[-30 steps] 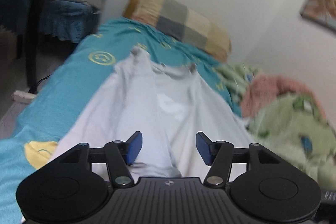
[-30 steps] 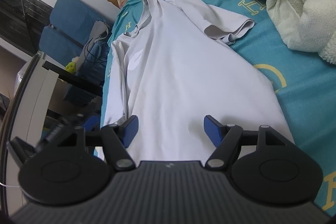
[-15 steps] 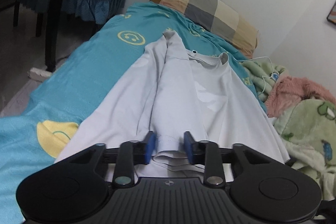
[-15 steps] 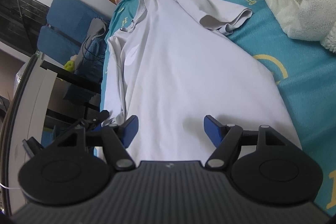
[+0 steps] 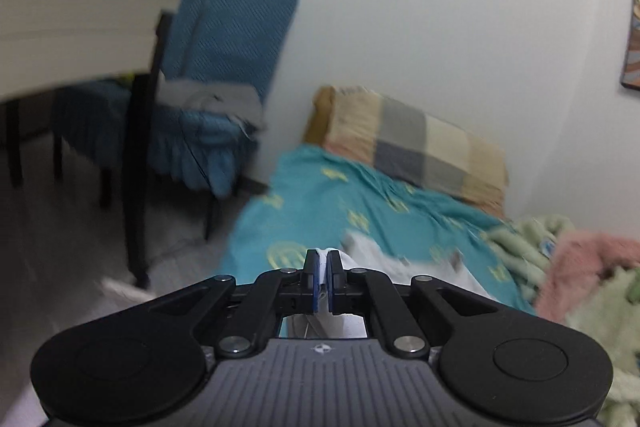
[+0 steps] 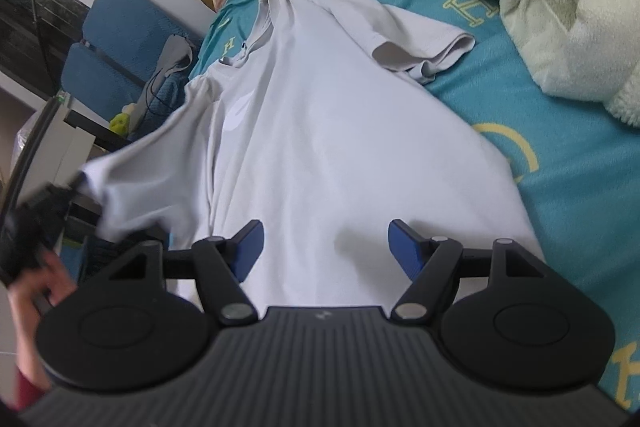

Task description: Fold clothes

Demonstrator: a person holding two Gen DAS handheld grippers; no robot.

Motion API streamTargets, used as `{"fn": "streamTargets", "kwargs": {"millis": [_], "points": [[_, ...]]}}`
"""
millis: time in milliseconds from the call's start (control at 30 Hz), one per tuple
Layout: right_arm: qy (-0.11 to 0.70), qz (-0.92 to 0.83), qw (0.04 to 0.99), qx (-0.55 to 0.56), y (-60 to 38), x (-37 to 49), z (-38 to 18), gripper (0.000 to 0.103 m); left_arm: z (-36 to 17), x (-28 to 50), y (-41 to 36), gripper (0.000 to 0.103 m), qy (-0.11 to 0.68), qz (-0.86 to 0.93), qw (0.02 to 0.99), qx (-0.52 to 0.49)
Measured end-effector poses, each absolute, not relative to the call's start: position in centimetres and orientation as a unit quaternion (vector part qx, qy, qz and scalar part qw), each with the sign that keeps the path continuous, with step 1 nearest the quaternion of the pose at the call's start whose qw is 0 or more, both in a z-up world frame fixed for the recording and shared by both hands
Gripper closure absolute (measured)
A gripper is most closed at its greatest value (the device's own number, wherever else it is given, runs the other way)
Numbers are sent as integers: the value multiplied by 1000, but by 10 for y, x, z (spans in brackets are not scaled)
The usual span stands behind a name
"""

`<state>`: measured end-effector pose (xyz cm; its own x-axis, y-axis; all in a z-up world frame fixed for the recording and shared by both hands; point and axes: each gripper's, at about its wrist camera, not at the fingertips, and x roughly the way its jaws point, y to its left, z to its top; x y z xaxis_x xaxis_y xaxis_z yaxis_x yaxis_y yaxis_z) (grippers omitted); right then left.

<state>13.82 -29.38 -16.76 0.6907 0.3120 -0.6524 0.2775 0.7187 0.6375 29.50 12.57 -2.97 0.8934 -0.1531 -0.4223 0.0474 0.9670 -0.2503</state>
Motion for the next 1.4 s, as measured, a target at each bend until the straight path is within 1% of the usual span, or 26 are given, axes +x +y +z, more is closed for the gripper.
{"fn": "streamTargets", "kwargs": {"millis": [100, 200, 333, 433, 533, 600, 633, 667, 700, 800, 867, 967, 1000, 1100, 1167, 1233, 1267, 1333, 1367, 1400], "points": [[389, 4, 844, 369, -294, 142, -168, 31, -14, 347, 160, 99, 225, -2, 971, -86], [375, -4, 857, 352, -293, 148, -165, 31, -22, 399, 189, 99, 250, 52, 964, -69], [353, -13, 876, 328, -291, 159, -162, 31, -77, 447, 213, 99, 308, 100, 945, -41], [346, -13, 889, 300, -285, 164, -161, 31, -122, 455, 228, 98, 342, 101, 930, -89], [345, -10, 895, 284, -279, 165, -162, 31, -151, 442, 236, 96, 370, 91, 916, -130], [346, -5, 896, 279, -276, 165, -162, 31, -154, 428, 237, 84, 387, 81, 909, -131], [346, -2, 896, 278, -274, 165, -162, 31, -153, 417, 239, 79, 392, 72, 908, -127], [344, 0, 897, 277, -273, 163, -160, 31, -151, 404, 240, 77, 395, 64, 908, -123], [342, 3, 898, 277, -272, 162, -158, 31, -146, 387, 238, 70, 402, 57, 906, -118], [332, 8, 904, 267, -269, 155, -149, 31, -126, 326, 228, 59, 438, 27, 893, -98], [326, 10, 908, 264, -268, 150, -143, 31, -111, 280, 218, 54, 463, 8, 882, -94], [320, 9, 911, 261, -268, 140, -136, 31, -95, 213, 200, 42, 504, -21, 857, -102], [320, 7, 911, 259, -268, 136, -133, 31, -91, 191, 194, 41, 519, -30, 848, -103], [319, 4, 911, 262, -271, 124, -128, 31, -91, 140, 170, 38, 573, -50, 813, -87], [320, 0, 910, 264, -273, 114, -126, 31, -99, 118, 152, 38, 612, -60, 785, -76], [318, -2, 912, 260, -273, 108, -123, 31, -105, 100, 135, 38, 634, -70, 768, -57], [317, -3, 912, 259, -274, 104, -121, 31, -108, 93, 127, 40, 643, -73, 761, -45], [315, -6, 914, 255, -274, 98, -119, 31, -117, 86, 116, 44, 655, -67, 752, -19], [313, -7, 916, 252, -274, 97, -118, 31, -121, 85, 114, 50, 660, -64, 748, -9], [312, -9, 917, 249, -274, 96, -117, 31, -123, 86, 114, 62, 664, -58, 746, -1]]}}
